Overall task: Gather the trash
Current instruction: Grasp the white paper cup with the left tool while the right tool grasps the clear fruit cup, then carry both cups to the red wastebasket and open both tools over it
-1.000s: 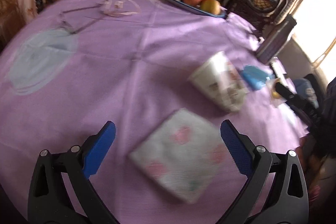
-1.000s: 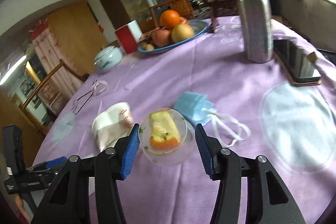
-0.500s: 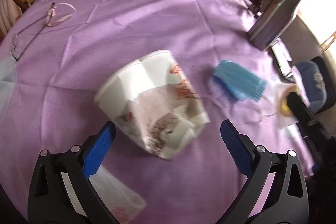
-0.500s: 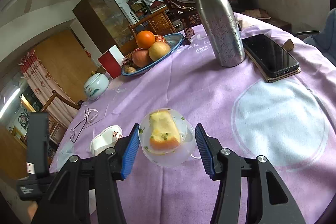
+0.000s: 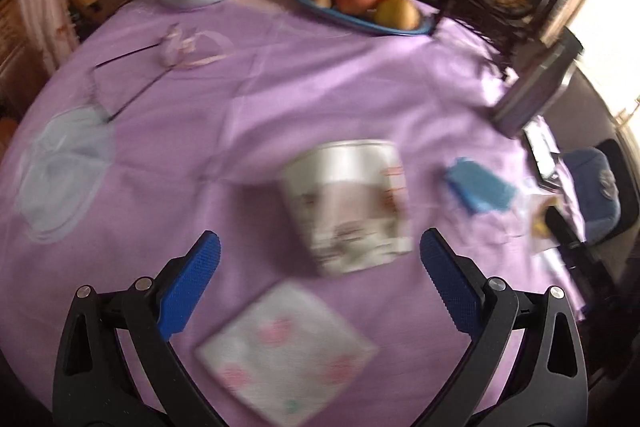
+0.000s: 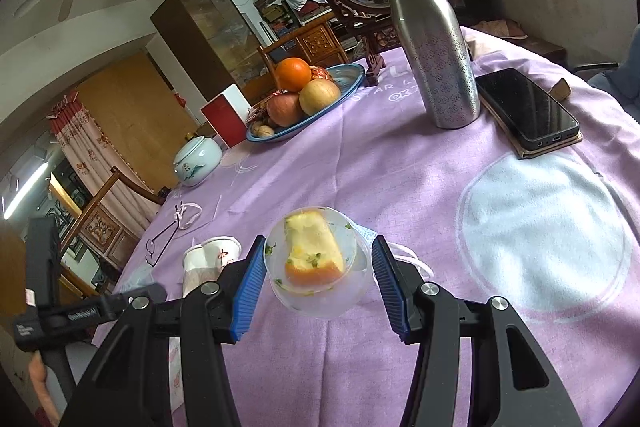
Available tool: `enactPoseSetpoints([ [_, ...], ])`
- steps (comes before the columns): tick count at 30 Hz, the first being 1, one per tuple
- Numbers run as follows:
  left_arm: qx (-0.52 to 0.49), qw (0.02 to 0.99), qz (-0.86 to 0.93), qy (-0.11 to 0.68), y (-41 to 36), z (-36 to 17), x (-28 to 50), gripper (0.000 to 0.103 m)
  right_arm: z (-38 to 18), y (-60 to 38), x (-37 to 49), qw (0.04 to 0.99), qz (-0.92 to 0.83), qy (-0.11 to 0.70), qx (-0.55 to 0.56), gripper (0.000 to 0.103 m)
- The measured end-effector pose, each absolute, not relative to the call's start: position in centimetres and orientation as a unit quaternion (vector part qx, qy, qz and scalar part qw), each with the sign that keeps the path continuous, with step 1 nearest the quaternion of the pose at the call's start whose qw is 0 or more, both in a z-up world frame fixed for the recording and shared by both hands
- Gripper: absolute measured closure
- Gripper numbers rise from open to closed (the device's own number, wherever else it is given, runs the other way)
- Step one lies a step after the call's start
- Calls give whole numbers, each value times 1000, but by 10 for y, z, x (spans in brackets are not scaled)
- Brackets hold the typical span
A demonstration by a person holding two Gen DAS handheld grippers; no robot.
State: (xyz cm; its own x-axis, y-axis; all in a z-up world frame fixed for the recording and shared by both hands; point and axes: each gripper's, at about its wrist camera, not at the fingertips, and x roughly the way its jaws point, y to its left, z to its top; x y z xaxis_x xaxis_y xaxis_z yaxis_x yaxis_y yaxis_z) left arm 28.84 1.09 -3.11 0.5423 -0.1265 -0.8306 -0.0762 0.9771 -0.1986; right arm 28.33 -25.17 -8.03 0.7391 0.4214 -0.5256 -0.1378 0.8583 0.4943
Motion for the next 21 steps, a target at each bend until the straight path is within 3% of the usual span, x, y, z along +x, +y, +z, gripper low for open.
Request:
enactPoseSetpoints([
  [6, -39, 859, 26, 510, -37, -59, 322, 6, -81, -257, 282, 908, 144, 324, 223, 50],
  [9, -58, 848, 33, 526, -30, -76, 330, 6, -81, -260, 282, 907, 144, 323, 230, 50],
  [10, -72, 847, 28, 526, -26, -79, 330, 8, -81, -260, 282, 907, 145, 323, 230, 50],
  [11, -94, 849, 20, 520, -19, -79, 329, 17, -81, -260, 282, 906, 146, 323, 230, 50],
  [13, -116, 856, 6, 504, -9, -74, 325, 28, -82, -259, 283, 906, 147, 324, 230, 50],
  [21, -92, 910, -6, 403, 7, -8, 270, 29, -82, -258, 283, 905, 152, 325, 228, 50],
])
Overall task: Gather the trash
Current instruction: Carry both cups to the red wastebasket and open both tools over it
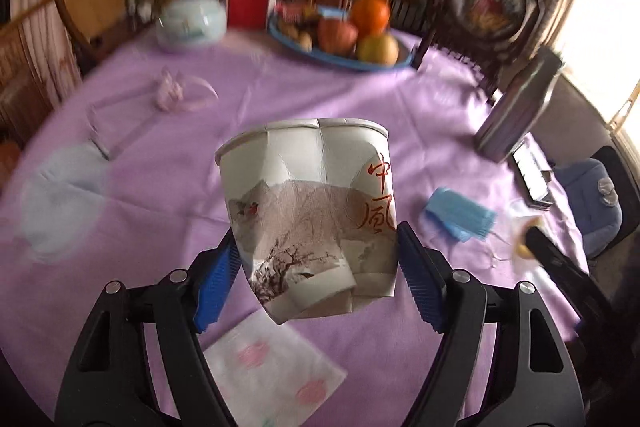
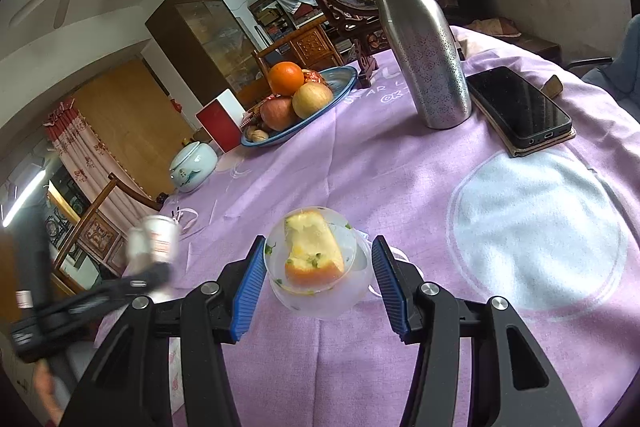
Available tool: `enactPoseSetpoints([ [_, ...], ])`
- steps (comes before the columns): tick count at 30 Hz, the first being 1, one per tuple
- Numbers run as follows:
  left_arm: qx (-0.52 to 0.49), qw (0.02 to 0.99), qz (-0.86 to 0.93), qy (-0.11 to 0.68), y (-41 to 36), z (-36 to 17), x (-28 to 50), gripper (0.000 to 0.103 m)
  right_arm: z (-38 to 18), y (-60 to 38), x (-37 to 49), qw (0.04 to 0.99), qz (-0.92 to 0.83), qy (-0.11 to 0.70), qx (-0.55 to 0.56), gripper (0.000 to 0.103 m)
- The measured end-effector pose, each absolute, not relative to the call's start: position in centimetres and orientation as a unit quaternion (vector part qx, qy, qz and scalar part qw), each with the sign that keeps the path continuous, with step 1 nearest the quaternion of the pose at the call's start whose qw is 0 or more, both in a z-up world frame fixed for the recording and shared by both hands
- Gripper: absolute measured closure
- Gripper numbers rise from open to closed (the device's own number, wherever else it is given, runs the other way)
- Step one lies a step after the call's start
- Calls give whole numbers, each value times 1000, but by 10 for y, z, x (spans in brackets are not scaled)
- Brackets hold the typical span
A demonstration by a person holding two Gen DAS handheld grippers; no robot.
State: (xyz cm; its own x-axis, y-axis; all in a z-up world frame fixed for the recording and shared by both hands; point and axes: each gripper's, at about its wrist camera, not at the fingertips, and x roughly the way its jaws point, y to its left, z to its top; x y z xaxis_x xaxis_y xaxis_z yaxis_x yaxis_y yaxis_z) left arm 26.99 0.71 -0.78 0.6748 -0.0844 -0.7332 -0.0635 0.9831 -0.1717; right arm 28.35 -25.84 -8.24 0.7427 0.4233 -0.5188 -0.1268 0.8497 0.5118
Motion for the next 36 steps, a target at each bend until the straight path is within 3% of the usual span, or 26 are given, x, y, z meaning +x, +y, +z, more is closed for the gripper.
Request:
enactPoseSetpoints([
  [8, -88, 931, 8, 353, 54, 38, 184, 29, -84, -258, 280, 891, 205, 321, 248, 50],
  [15, -107, 936, 44, 333, 114, 47, 95, 29, -86, -251, 246, 866, 283, 313, 268, 50],
  [36, -206, 899, 158, 352, 268, -41, -110, 29, -68, -154, 96, 821, 400, 331, 238, 50],
])
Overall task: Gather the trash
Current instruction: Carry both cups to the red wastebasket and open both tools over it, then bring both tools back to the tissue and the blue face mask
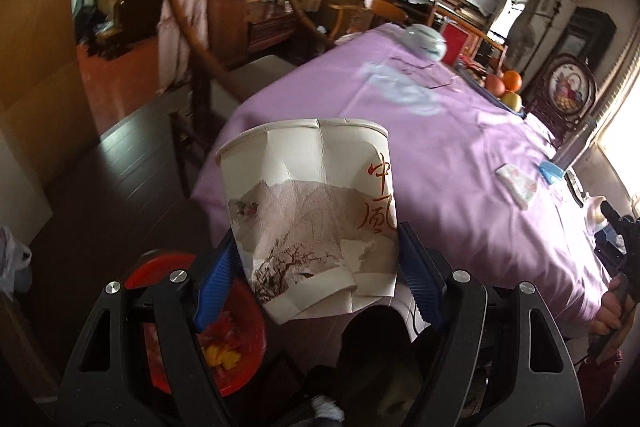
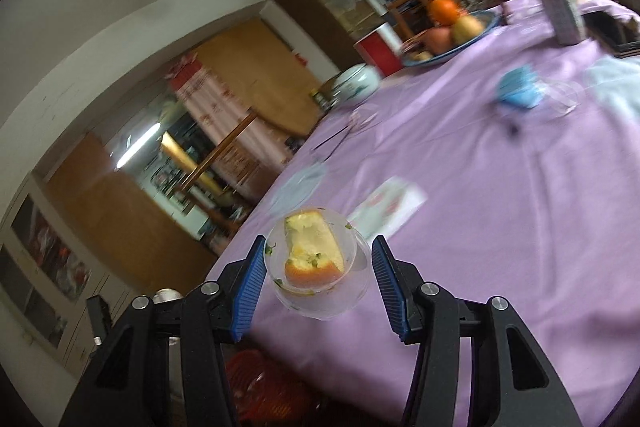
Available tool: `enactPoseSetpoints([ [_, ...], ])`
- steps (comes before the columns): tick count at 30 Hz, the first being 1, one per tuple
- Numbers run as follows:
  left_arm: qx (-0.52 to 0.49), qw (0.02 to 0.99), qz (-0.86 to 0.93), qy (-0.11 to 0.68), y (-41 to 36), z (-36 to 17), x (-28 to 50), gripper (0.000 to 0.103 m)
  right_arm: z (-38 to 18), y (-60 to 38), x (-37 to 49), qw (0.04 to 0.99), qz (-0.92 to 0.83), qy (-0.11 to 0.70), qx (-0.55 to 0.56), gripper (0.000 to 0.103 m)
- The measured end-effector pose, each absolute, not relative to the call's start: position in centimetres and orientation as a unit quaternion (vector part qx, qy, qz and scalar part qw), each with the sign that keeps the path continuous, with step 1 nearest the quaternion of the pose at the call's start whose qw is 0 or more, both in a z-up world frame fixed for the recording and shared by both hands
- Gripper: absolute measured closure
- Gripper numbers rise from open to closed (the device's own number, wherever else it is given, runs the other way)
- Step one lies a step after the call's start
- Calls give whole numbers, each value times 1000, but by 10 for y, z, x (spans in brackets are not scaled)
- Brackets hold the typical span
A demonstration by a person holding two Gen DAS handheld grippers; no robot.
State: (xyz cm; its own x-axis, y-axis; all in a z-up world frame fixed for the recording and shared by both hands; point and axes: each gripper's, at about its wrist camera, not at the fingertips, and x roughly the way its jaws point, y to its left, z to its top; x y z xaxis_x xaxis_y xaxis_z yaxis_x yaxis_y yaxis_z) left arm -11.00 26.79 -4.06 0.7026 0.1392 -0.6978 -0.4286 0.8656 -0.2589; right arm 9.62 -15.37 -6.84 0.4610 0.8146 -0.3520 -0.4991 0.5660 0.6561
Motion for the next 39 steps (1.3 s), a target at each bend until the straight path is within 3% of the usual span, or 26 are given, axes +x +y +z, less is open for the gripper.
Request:
enactPoseSetpoints([
  [13, -268, 864, 188, 383, 340, -115, -188, 27, -50, 9, 17, 743, 531, 386, 129, 50],
  [16, -284, 856, 198, 385, 352, -130, -198, 17, -53, 48, -3, 719, 557, 403, 101, 50],
  [18, -298, 852, 209, 376, 362, -132, -205, 12, -57, 74, -18, 703, 572, 415, 78, 50],
  [31, -280, 846, 343, 298, 412, -109, -261, 8, -107, 216, -84, 649, 600, 464, -66, 50],
  [34, -284, 847, 337, 297, 412, -109, -263, 8, -118, 240, -90, 664, 586, 455, -93, 32],
  [39, -273, 850, 332, 305, 405, -109, -254, 8, -118, 233, -90, 663, 592, 449, -94, 30],
])
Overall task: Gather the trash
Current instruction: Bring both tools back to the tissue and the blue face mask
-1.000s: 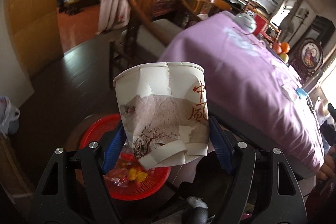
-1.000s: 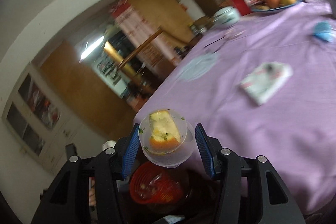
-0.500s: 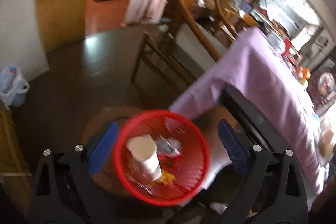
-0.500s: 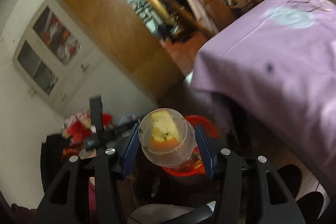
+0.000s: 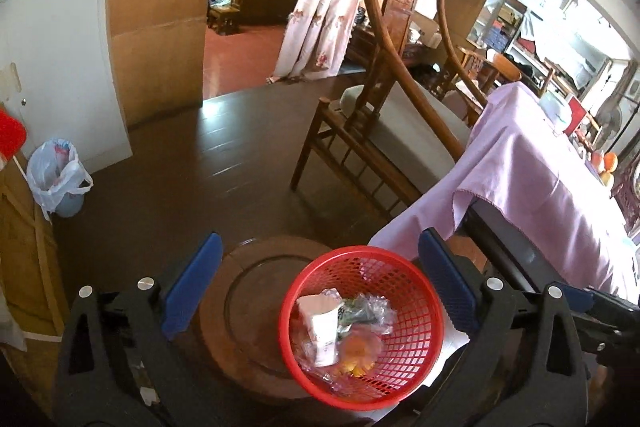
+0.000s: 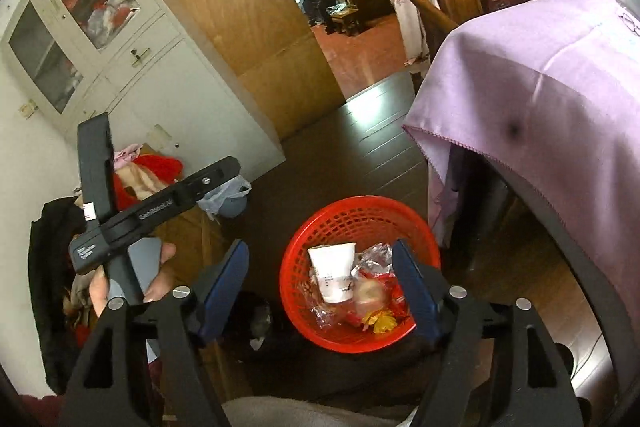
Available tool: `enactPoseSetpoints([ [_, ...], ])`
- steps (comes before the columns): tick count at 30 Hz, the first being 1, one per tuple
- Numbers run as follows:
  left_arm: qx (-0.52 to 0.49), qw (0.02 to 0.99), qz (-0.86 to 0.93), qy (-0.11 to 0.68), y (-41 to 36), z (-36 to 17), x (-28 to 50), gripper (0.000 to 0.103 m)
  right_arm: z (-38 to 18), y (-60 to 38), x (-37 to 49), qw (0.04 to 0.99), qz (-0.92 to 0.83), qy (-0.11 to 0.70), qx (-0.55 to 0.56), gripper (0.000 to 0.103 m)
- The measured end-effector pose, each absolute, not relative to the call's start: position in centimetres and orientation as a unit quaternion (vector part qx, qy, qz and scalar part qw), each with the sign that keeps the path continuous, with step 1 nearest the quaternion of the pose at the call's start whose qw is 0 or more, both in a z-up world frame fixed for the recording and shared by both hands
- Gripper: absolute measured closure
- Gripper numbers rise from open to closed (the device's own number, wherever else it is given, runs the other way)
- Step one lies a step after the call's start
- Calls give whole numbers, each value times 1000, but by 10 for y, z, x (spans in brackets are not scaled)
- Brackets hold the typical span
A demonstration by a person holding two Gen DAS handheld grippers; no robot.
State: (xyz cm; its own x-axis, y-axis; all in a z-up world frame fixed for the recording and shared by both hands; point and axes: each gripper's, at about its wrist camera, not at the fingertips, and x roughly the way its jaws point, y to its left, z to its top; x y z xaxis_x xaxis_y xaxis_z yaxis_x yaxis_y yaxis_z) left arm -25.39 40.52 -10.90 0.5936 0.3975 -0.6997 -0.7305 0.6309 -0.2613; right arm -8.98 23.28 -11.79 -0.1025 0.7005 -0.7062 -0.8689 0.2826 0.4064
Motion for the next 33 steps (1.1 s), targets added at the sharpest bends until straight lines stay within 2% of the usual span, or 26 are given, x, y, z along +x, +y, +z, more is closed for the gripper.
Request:
enactPoseSetpoints([
  [9, -271, 863, 298, 305, 385, -100, -236, 8, -91, 160, -52, 720, 553, 416, -48, 30],
  [17, -242, 887, 229, 320, 334, -84, -193, 8, -61, 65, -7, 796, 480, 368, 3, 28],
  [25, -174, 912, 139, 344, 251, -60, -121, 8, -50, -62, 40, 861, 383, 331, 60, 27],
  [33, -66, 931, 19, 359, 140, -28, -6, 7, -58, -192, 77, 901, 287, 298, 133, 23],
])
